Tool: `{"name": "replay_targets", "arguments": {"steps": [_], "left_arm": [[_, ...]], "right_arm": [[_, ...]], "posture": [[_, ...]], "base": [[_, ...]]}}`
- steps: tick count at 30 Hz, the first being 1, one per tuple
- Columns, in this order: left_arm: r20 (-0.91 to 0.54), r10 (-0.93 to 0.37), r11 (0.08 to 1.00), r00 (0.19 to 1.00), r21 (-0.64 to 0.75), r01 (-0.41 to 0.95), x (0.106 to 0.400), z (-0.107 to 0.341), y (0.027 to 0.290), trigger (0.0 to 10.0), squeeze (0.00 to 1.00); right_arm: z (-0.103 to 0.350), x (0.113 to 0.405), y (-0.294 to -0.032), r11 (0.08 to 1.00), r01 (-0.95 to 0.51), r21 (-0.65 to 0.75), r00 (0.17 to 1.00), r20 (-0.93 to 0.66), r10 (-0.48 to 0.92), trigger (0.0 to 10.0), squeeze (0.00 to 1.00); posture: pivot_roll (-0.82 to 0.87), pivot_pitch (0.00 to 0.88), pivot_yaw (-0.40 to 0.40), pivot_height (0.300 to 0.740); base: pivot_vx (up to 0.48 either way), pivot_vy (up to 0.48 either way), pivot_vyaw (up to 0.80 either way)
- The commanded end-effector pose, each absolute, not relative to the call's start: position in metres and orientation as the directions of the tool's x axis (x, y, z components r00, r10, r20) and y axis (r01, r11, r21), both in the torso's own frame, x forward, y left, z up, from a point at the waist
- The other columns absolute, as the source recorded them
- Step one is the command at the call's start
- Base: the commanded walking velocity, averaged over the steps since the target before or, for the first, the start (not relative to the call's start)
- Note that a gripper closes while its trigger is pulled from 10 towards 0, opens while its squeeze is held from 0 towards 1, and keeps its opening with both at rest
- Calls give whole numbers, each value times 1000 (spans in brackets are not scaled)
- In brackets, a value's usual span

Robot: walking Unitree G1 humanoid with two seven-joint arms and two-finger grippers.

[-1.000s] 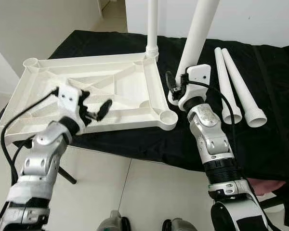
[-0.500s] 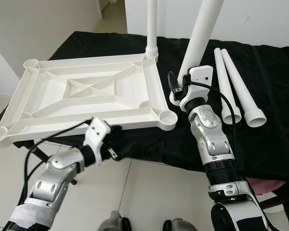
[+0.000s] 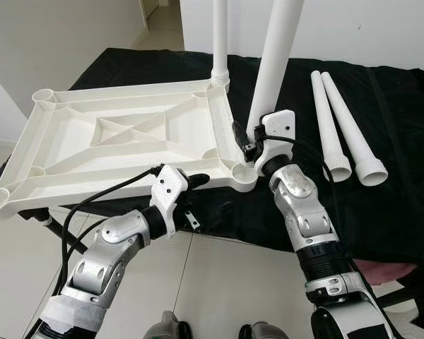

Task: Building children table

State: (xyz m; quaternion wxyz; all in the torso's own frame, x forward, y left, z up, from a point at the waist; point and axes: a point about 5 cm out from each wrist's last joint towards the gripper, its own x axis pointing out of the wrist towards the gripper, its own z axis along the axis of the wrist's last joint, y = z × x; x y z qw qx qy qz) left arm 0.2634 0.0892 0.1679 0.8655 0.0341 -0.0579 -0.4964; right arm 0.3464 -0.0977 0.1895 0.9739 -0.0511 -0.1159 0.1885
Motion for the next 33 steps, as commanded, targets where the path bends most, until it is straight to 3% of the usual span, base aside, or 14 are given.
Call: {"name": "replay_targets", "arguments": {"steps": [1,18,33], "left_arm": [[69,-853,522,517,120,845,263,171,89,10000,0],[72,-844,536,531,106,838,253,168,79,10000,0],[49,-833,553,551,45,832,248,161,71,10000,0]], "right_arm": [[186,346,-92,915,-378,-140,894,203,400,10000,0],[159,346,-95,888,-430,-165,891,82,446,10000,0],[141,341,-107,801,-535,-267,826,33,563,10000,0]], "posture": [[-53,37,60,740],[-24,48,37,740],[-28,72,34,740]], "base": [[0,0,0],[0,0,0],[0,0,0]]}}
